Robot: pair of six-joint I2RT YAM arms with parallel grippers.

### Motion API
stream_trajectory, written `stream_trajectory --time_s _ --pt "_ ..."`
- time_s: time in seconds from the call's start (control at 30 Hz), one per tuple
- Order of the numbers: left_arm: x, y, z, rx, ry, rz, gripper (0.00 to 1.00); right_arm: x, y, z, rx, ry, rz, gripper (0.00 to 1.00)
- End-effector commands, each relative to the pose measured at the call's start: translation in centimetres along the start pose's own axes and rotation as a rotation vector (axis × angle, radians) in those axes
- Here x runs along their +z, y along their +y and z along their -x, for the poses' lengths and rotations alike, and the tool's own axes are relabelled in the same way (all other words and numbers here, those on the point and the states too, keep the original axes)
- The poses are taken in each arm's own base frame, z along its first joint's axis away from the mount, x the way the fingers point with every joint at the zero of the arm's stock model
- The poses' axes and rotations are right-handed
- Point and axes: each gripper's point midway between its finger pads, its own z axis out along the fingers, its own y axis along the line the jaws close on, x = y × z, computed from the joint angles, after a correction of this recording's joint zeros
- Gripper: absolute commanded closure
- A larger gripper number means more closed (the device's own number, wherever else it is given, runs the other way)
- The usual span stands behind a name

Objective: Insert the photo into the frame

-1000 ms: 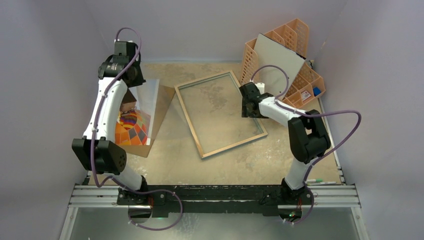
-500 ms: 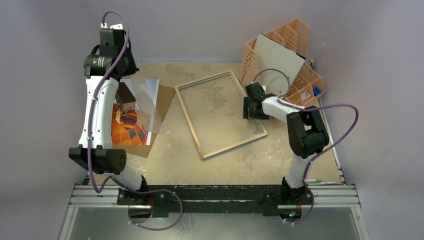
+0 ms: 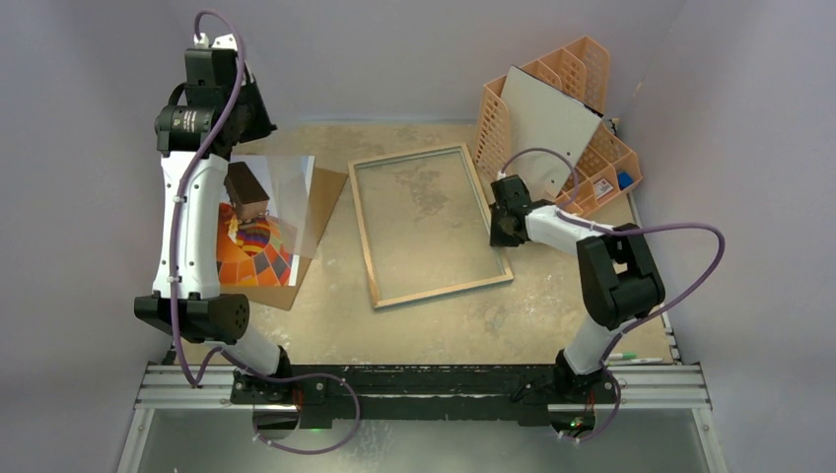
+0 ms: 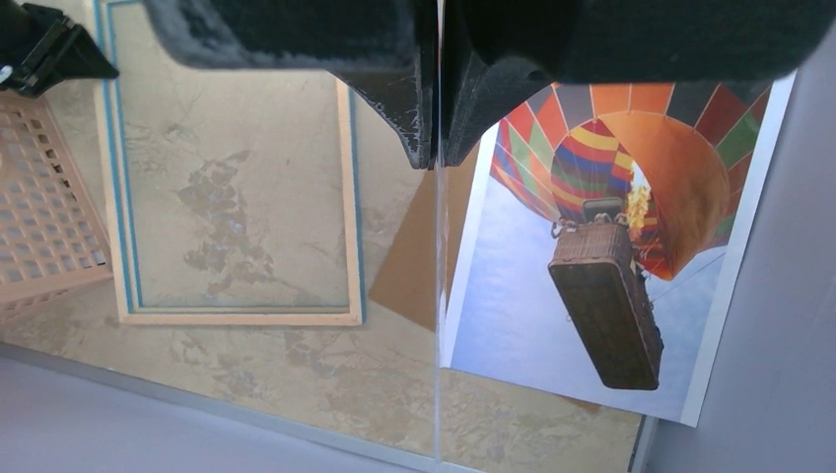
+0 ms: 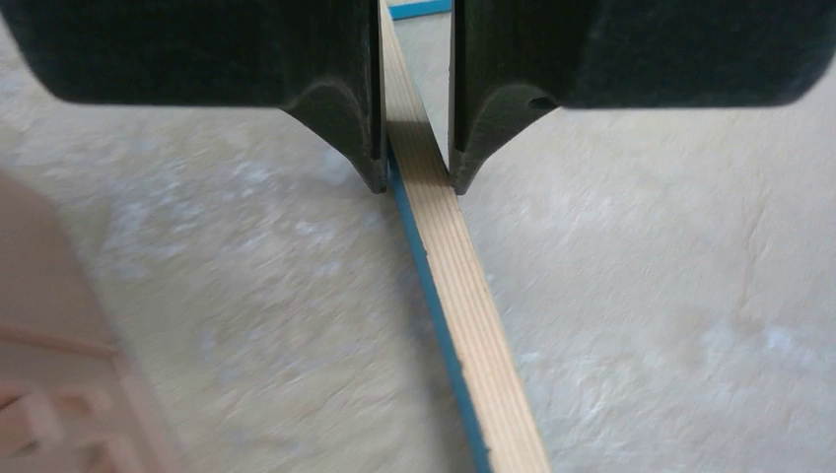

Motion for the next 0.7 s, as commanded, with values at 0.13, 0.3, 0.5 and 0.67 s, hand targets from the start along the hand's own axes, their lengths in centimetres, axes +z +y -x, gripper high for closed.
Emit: stream_trajectory --time_s 0.13,0.3,0.5,0.67 --pt "-1.4 -2.1 3.5 -0.076 -0.132 -0.110 1.00 -2.4 2.7 -4.3 -0.002 0.053 0.113 0.90" --pt "-1.6 -3.5 3.7 -0.088 -0.136 -0.190 1.00 -2.9 5.0 -6.7 -0.055 0.078 0.158 0.95" --pt "-2.5 -4.0 4.2 -0.096 -0.168 -0.225 1.00 -4.0 6.0 -8.9 -0.088 0.096 0.197 0.96" --pt "-3.3 -5.0 4.2 -0.093 -0.182 -0.290 1.00 -5.0 5.7 -9.7 -0.125 0.088 0.239 0.97"
